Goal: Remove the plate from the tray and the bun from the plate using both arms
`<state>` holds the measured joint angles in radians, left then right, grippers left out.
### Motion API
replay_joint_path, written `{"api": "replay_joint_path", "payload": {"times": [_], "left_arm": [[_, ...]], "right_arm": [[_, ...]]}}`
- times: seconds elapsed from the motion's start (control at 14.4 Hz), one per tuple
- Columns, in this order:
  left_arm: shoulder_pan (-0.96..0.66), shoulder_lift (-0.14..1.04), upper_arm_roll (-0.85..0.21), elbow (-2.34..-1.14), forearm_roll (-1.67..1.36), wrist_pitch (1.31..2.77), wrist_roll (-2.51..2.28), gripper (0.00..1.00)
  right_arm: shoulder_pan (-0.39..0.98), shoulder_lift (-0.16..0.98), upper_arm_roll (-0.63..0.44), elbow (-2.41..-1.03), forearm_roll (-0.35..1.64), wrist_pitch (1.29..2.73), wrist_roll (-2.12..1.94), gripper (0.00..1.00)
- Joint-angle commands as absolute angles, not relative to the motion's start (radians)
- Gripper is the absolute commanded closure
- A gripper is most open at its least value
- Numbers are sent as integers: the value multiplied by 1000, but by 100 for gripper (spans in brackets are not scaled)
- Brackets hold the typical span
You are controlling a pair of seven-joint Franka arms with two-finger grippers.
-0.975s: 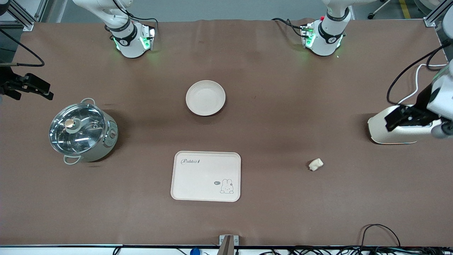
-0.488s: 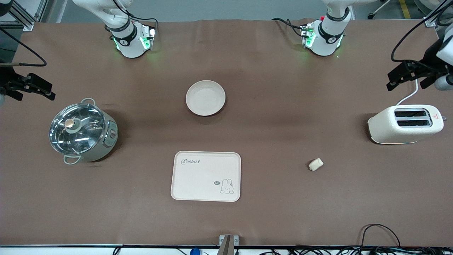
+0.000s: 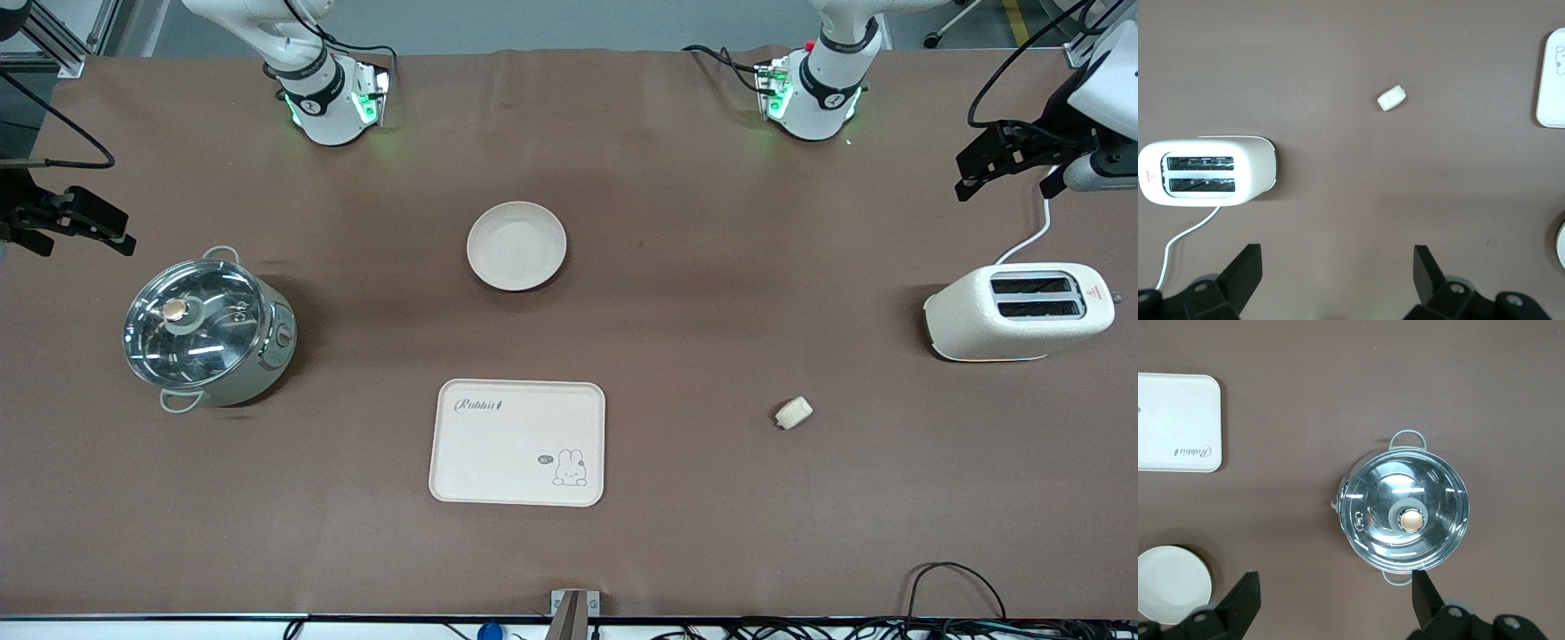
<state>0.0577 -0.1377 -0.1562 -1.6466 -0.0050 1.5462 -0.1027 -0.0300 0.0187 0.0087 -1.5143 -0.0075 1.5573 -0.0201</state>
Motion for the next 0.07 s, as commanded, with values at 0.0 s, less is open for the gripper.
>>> {"api": "replay_joint_path", "payload": {"times": [0.0], "left_arm": [[55,-115,-156,-1611,-5,1511,-91,0]], "right_arm": [[-31,3,8,-1526,-11,1560,-23,0]]}}
